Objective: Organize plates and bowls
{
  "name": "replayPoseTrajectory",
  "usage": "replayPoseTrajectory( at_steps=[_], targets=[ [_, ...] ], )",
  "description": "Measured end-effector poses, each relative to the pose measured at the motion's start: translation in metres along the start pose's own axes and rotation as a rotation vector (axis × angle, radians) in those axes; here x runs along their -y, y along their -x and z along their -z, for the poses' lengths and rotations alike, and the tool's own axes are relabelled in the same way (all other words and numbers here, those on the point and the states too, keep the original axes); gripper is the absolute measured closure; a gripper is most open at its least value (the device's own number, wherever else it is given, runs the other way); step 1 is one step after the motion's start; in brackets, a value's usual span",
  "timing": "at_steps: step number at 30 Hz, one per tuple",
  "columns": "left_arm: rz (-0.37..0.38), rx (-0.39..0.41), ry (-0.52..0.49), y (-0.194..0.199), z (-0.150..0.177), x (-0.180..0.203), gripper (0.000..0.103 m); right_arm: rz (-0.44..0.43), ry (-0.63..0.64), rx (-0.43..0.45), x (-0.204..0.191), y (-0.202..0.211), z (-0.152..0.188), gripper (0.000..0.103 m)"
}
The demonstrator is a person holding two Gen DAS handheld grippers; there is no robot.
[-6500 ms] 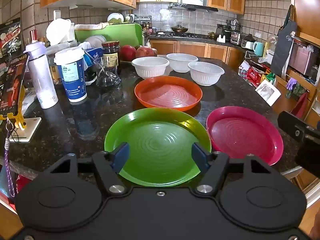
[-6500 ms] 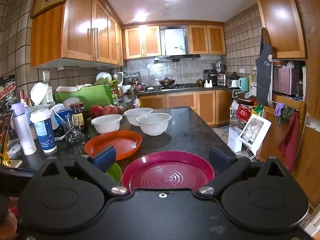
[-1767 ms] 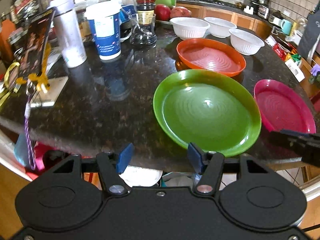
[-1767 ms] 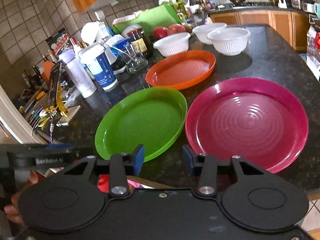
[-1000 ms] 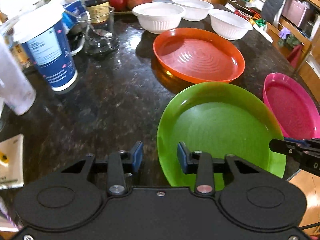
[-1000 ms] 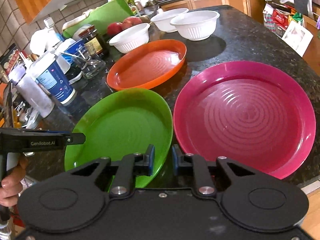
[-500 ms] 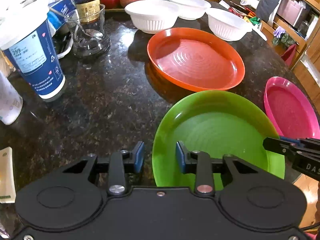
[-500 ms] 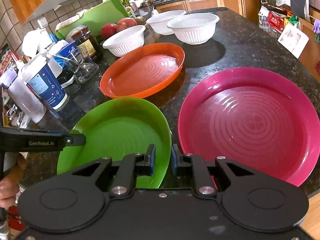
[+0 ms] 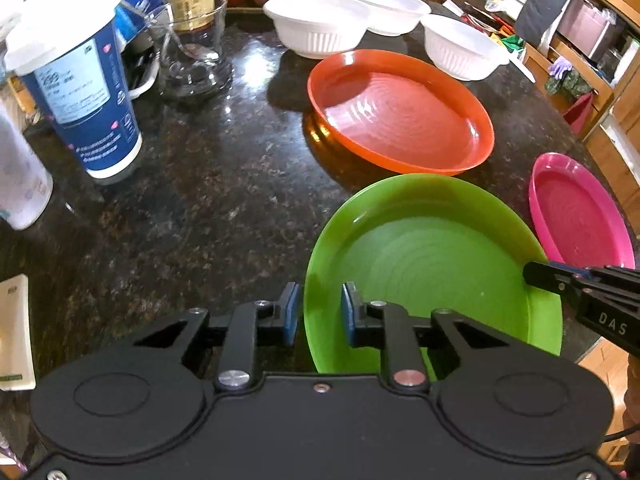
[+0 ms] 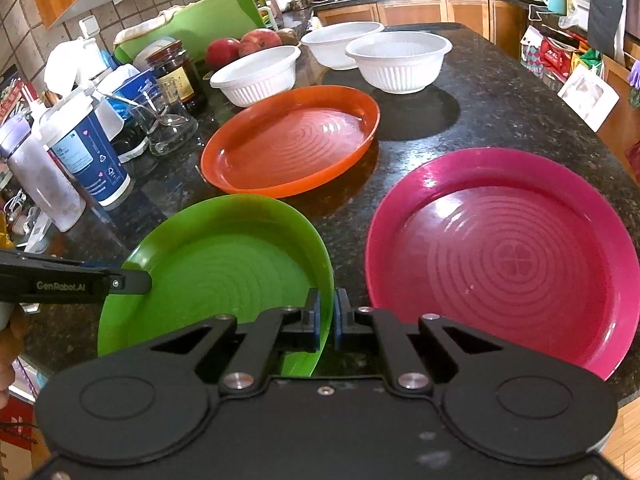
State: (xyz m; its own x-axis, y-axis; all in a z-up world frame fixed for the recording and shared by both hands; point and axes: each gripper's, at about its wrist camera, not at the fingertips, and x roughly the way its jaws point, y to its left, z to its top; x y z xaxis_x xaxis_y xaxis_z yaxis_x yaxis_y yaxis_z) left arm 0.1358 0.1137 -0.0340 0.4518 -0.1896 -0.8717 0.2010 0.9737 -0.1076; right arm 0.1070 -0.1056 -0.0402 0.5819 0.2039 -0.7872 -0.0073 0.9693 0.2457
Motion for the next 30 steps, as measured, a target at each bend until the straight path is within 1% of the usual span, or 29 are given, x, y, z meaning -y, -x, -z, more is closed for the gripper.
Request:
replayPoseTrajectory(
  at_steps=[6,16,21,30],
  targets=[
    [-0.02,0.001,0.03,0.007,0.007,-0.016,0.075,-0.025,0.04,0.0,-0.015,-0.004,-0.004,0.095],
    [-0.09,0.033,0.107,0.02,0.021,-0.054,0.075,-0.091,0.13,-0.011,-0.056,-0.023,-0.013,0.095],
    [-0.116,0.049,0.124,0.024,0.025,-0.066,0.075,-0.097,0.153,-0.008,-0.072,-0.032,-0.019,0.094],
    [-0.118,0.061,0.128,0.025,0.025,-0.079,0.075,-0.077,0.161,0.007,-0.087,-0.042,-0.025,0.094]
  ],
)
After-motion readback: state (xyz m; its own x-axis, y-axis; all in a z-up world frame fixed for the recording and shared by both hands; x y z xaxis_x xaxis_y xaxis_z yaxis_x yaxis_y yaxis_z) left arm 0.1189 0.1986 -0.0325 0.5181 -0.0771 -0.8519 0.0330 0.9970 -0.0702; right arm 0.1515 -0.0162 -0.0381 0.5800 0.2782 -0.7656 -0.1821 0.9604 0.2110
